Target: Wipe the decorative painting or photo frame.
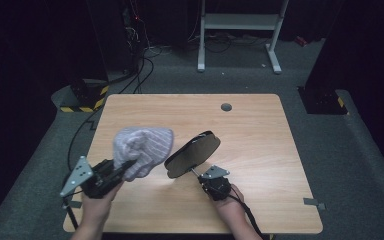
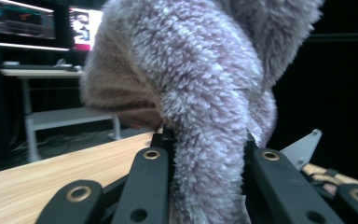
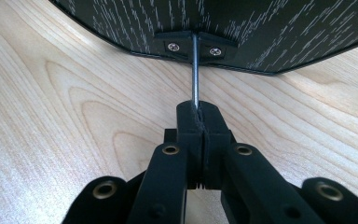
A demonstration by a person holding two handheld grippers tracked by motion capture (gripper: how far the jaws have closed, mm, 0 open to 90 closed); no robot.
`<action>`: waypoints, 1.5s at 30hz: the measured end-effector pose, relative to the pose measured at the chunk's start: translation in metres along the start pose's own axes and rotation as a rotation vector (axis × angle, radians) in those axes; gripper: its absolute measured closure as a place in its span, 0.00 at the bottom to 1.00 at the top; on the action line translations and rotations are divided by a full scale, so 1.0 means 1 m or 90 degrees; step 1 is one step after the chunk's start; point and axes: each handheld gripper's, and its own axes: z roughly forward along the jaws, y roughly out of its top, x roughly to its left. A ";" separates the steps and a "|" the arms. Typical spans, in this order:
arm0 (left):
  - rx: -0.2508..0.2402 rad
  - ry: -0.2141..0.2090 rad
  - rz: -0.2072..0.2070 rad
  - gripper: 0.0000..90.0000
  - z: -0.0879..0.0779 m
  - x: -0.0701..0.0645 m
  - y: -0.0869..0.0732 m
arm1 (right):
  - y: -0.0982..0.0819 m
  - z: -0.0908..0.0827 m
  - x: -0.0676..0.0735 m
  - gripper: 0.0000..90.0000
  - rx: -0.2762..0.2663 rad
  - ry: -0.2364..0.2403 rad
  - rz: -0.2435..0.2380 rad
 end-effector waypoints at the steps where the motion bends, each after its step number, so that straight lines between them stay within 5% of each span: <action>1: 0.014 -0.004 -0.002 0.83 -0.008 0.004 0.000 | 0.000 0.000 0.000 0.99 0.000 0.000 0.000; 7: 0.100 -0.007 0.029 0.83 -0.034 -0.004 -0.018 | 0.000 0.000 0.000 0.99 0.001 0.001 0.001; 12: 0.136 -0.060 0.026 0.83 -0.018 -0.020 -0.033 | 0.000 0.000 0.000 0.99 0.001 -0.001 0.002; 17: 0.123 -0.101 0.036 0.82 0.013 -0.037 -0.031 | 0.000 0.000 0.000 0.99 0.001 -0.001 0.001; 24: 0.058 -0.091 0.062 0.81 0.044 -0.051 -0.001 | 0.000 0.000 0.000 0.99 0.000 0.000 0.002; 30: 0.067 -0.099 0.064 0.79 0.070 -0.056 0.012 | 0.000 0.000 0.000 0.99 0.001 0.001 -0.002; 33: 0.081 -0.097 0.044 0.81 0.074 -0.053 0.003 | 0.000 0.000 0.000 0.99 0.000 0.000 -0.004; 38: 0.074 -0.097 -0.004 0.83 0.059 -0.040 -0.019 | 0.000 0.000 0.001 0.99 0.000 -0.004 -0.008; 43: 0.127 -0.077 -0.018 0.83 0.054 -0.034 -0.046 | 0.000 0.000 0.001 0.99 0.000 0.000 -0.005; 45: 0.169 -0.062 -0.004 0.83 0.059 -0.033 -0.058 | 0.000 0.000 0.000 0.99 0.000 0.004 0.001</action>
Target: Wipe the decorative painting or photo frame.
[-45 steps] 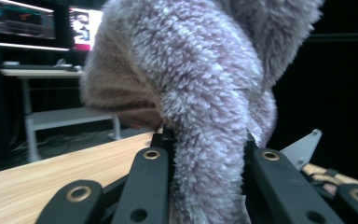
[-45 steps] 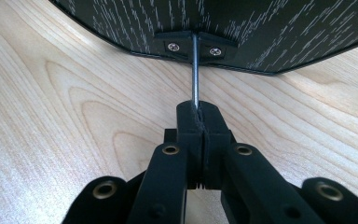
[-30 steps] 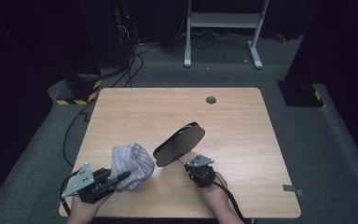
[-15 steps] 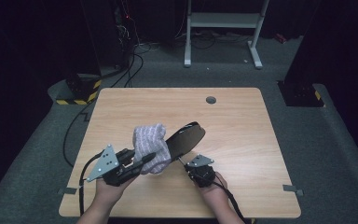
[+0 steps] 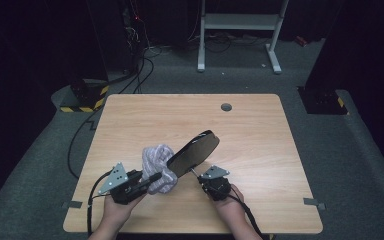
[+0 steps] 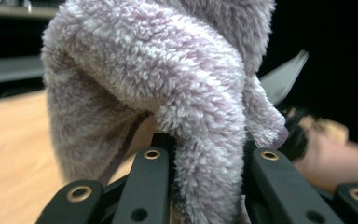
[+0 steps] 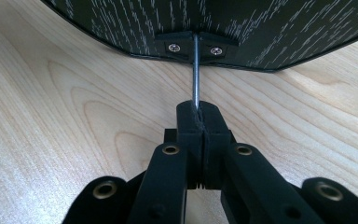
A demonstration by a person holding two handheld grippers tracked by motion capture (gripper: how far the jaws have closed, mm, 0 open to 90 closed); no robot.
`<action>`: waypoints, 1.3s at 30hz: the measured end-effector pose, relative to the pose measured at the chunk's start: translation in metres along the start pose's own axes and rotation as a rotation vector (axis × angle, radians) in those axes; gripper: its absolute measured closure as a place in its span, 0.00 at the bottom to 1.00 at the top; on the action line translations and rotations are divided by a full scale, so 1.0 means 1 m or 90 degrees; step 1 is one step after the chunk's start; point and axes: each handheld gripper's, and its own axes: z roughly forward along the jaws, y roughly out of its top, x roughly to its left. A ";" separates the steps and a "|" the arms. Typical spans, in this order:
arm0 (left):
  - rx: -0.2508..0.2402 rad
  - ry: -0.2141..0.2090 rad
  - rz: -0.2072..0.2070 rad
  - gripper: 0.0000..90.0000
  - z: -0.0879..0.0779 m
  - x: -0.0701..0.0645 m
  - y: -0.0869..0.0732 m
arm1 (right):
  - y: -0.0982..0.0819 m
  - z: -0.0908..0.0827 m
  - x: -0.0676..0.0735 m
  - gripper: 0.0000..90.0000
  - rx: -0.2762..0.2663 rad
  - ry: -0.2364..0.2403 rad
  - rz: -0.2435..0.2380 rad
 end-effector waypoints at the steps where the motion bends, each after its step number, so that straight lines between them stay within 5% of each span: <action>1: 0.017 0.006 0.001 0.83 0.003 0.001 -0.005 | 0.000 0.000 0.000 0.99 0.000 0.000 0.002; 4: 0.069 0.020 -0.011 0.83 0.014 0.006 -0.023 | 0.000 0.000 0.000 0.99 0.000 -0.004 -0.004; 6: 0.062 0.015 -0.021 0.83 0.014 0.006 -0.024 | 0.000 0.000 0.001 0.99 0.000 -0.003 -0.002; 12: -0.051 0.018 -0.008 0.83 -0.005 -0.010 -0.004 | 0.000 0.000 0.001 0.99 0.000 -0.003 -0.002; 16: -0.101 0.028 0.017 0.82 -0.011 -0.023 0.009 | 0.000 0.000 0.001 0.99 0.000 -0.004 -0.003; 19: -0.086 0.041 0.022 0.81 -0.005 -0.023 0.006 | 0.000 0.000 0.001 0.99 0.000 -0.004 -0.002; 21: -0.082 0.036 -0.002 0.81 -0.001 -0.020 0.001 | 0.000 0.000 0.001 0.99 0.000 -0.004 -0.001; 30: 0.001 0.055 -0.010 0.81 0.018 -0.009 -0.024 | 0.000 0.000 0.001 0.99 0.001 -0.003 0.000; 39: 0.052 0.088 -0.028 0.81 0.022 -0.003 -0.039 | 0.000 0.000 0.001 0.99 0.001 -0.006 0.002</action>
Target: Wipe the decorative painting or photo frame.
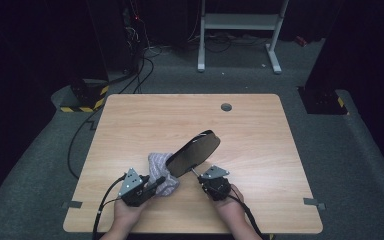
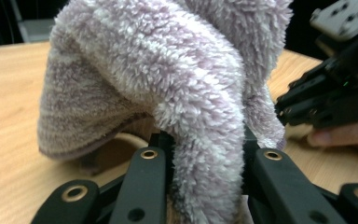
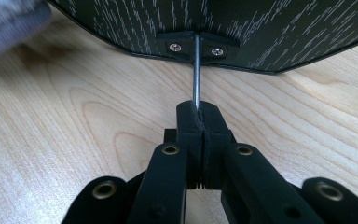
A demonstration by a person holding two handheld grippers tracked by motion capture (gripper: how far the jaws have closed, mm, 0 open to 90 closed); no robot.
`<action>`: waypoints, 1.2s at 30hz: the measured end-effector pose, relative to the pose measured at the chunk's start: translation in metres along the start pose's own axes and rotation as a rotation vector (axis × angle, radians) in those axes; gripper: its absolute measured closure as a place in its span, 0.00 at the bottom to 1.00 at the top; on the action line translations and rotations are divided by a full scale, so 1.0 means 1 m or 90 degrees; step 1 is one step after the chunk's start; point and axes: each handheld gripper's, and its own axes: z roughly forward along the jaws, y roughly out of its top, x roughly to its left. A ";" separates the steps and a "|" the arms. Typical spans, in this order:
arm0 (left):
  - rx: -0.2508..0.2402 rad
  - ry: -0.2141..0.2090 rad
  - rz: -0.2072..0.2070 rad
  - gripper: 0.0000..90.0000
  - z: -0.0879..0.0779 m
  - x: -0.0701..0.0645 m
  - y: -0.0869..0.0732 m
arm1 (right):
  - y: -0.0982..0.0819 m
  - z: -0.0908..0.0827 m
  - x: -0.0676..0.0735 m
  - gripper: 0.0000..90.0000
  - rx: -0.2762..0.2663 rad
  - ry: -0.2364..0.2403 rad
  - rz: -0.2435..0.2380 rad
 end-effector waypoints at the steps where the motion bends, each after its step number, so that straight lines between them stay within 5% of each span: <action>1: -0.002 0.002 0.000 0.81 -0.002 -0.002 0.000 | 0.000 0.000 0.000 0.99 0.000 0.000 0.000; 3: -0.025 0.001 0.001 0.81 -0.008 -0.008 0.002 | 0.000 0.000 0.000 0.99 0.000 0.000 0.000; 6: -0.102 0.005 0.018 0.81 -0.019 -0.022 0.008 | 0.000 0.000 0.000 0.99 -0.001 0.001 0.000; 9: -0.114 0.014 0.025 0.81 -0.019 -0.029 0.011 | 0.000 0.000 0.000 0.99 0.000 0.001 0.000; 21: -0.003 -0.017 -0.002 0.81 0.001 -0.006 0.000 | 0.000 0.000 0.000 0.99 0.000 0.000 0.001; 28: 0.053 0.005 0.006 0.81 0.011 -0.001 -0.005 | 0.000 0.000 0.000 0.98 -0.001 -0.001 0.004; 30: 0.078 0.021 0.025 0.81 0.015 0.000 -0.008 | 0.000 0.000 -0.001 0.98 -0.001 -0.001 0.003; 32: 0.127 0.023 0.013 0.81 0.025 0.005 -0.012 | 0.000 0.000 -0.001 0.98 0.000 -0.001 0.004; 36: 0.175 0.013 -0.008 0.81 0.036 0.012 -0.009 | 0.000 0.001 -0.001 0.98 -0.001 -0.001 0.004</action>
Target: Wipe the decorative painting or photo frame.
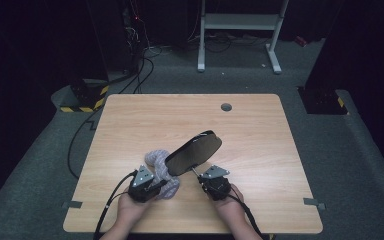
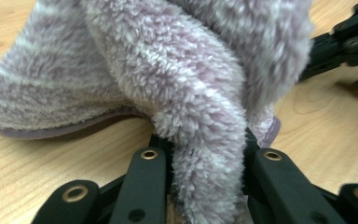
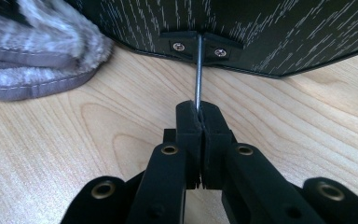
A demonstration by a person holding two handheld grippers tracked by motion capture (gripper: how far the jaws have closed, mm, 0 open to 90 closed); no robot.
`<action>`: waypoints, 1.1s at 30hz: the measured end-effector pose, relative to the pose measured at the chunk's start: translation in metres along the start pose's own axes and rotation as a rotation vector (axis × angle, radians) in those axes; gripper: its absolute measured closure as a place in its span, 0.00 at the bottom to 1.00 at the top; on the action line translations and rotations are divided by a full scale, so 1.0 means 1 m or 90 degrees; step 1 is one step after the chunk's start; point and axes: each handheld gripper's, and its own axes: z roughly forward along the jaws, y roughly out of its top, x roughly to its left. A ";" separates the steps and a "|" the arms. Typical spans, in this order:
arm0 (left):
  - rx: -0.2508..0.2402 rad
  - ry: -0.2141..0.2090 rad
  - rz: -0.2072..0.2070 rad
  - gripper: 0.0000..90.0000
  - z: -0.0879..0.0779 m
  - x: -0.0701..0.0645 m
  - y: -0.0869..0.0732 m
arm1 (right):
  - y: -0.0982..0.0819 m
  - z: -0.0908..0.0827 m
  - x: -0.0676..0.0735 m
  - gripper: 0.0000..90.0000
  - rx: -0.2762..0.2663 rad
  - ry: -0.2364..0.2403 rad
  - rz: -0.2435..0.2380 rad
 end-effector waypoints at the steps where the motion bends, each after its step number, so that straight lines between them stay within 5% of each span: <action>1: 0.005 -0.004 -0.007 0.81 0.002 0.001 0.001 | 0.000 0.000 0.000 0.98 0.000 0.000 0.000; 5: 0.018 -0.021 -0.052 0.81 0.009 0.007 0.005 | 0.000 0.000 0.000 0.98 0.001 -0.001 0.005; 12: -0.002 -0.026 -0.037 0.81 -0.001 0.005 0.004 | 0.000 0.000 0.000 0.99 0.001 -0.011 0.008; 24: -0.156 -0.062 -0.020 0.80 -0.050 -0.015 0.026 | 0.000 0.000 -0.001 0.99 0.001 -0.009 0.005; 33: -0.071 -0.034 -0.020 0.81 -0.024 -0.002 0.012 | 0.000 0.000 0.000 0.99 0.001 -0.010 0.001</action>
